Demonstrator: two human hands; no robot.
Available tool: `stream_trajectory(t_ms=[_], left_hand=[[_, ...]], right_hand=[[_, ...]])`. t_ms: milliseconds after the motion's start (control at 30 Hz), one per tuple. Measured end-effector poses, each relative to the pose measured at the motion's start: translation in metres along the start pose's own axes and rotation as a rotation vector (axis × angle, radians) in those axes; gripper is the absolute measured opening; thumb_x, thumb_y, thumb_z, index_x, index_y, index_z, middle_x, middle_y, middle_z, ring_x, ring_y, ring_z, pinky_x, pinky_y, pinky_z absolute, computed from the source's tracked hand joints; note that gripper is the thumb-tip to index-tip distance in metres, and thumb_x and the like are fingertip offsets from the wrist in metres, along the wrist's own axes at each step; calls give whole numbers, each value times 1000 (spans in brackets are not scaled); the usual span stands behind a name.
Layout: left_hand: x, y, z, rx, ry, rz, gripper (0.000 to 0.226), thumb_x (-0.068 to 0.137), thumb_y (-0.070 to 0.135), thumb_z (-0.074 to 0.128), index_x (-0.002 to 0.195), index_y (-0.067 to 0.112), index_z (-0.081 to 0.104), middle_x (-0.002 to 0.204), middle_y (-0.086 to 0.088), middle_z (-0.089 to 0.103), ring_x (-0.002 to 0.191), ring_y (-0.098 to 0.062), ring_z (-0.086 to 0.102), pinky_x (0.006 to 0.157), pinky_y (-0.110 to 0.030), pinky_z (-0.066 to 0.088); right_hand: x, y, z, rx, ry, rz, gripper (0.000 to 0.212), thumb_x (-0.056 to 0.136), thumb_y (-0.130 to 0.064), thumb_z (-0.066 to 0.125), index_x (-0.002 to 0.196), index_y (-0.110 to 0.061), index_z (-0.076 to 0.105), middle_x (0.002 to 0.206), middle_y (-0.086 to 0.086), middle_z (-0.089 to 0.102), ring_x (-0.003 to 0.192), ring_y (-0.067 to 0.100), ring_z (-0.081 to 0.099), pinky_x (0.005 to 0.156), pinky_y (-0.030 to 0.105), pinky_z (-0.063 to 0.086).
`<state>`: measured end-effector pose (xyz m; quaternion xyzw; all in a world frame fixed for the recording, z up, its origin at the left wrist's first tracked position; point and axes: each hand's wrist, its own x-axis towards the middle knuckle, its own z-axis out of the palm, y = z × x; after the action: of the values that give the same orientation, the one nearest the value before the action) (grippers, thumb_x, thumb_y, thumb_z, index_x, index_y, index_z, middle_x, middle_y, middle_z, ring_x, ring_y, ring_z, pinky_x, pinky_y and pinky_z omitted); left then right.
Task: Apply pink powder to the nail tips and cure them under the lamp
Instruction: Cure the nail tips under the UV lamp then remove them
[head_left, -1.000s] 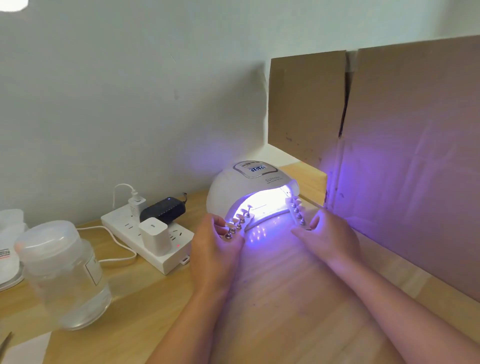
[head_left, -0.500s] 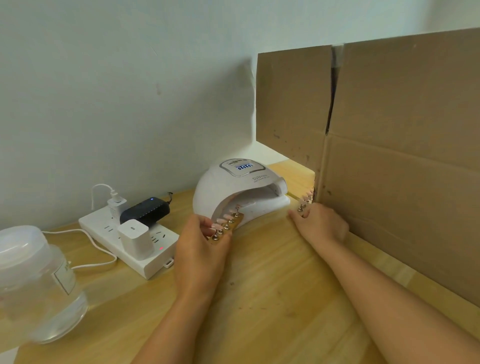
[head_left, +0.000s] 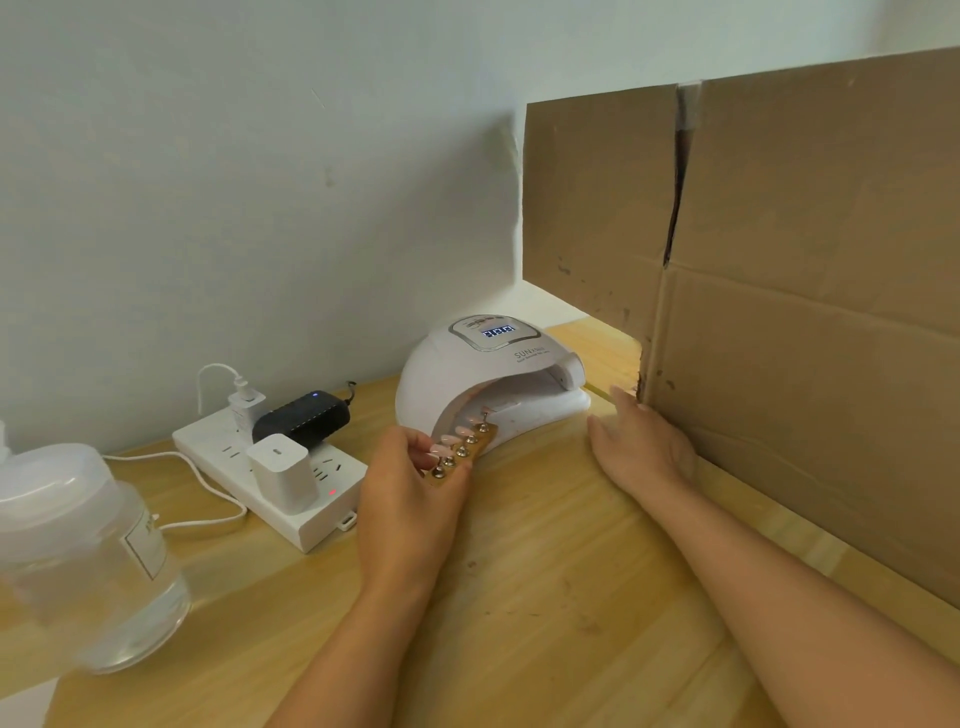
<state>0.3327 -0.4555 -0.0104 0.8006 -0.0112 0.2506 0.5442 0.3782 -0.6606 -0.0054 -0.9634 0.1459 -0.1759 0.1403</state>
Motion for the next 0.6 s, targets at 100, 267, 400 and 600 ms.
stream_trajectory(t_ms=[100, 267, 400, 600], left_hand=[[0, 0, 0, -22, 0, -1, 27, 72, 17, 74, 78, 25, 48, 73, 13, 54, 67, 3, 49, 54, -9, 34], [1, 2, -1, -65, -19, 26, 38, 68, 16, 78, 75, 31, 44, 76, 14, 55, 70, 5, 51, 57, -7, 37], [1, 4, -1, -104, -67, 42, 43, 64, 15, 81, 76, 33, 44, 78, 14, 56, 72, 3, 53, 60, -2, 38], [5, 1, -2, -166, -111, 39, 45, 68, 10, 79, 84, 32, 44, 81, 17, 57, 73, 11, 56, 60, 0, 38]], right_hand=[[-3, 1, 0, 84, 36, -134, 38, 94, -32, 43, 130, -21, 51, 108, -1, 63, 98, 22, 58, 65, 26, 37], [-10, -8, 2, 319, -67, -409, 36, 87, -26, 58, 123, -27, 58, 73, -19, 45, 66, -5, 43, 58, 18, 30], [-13, -20, -1, 423, -294, -508, 40, 84, -30, 66, 122, -27, 58, 86, -17, 45, 73, -8, 42, 64, 8, 30], [-16, -11, -16, 582, -423, -496, 8, 78, -25, 73, 85, -28, 70, 59, -16, 46, 56, 0, 39, 56, 12, 32]])
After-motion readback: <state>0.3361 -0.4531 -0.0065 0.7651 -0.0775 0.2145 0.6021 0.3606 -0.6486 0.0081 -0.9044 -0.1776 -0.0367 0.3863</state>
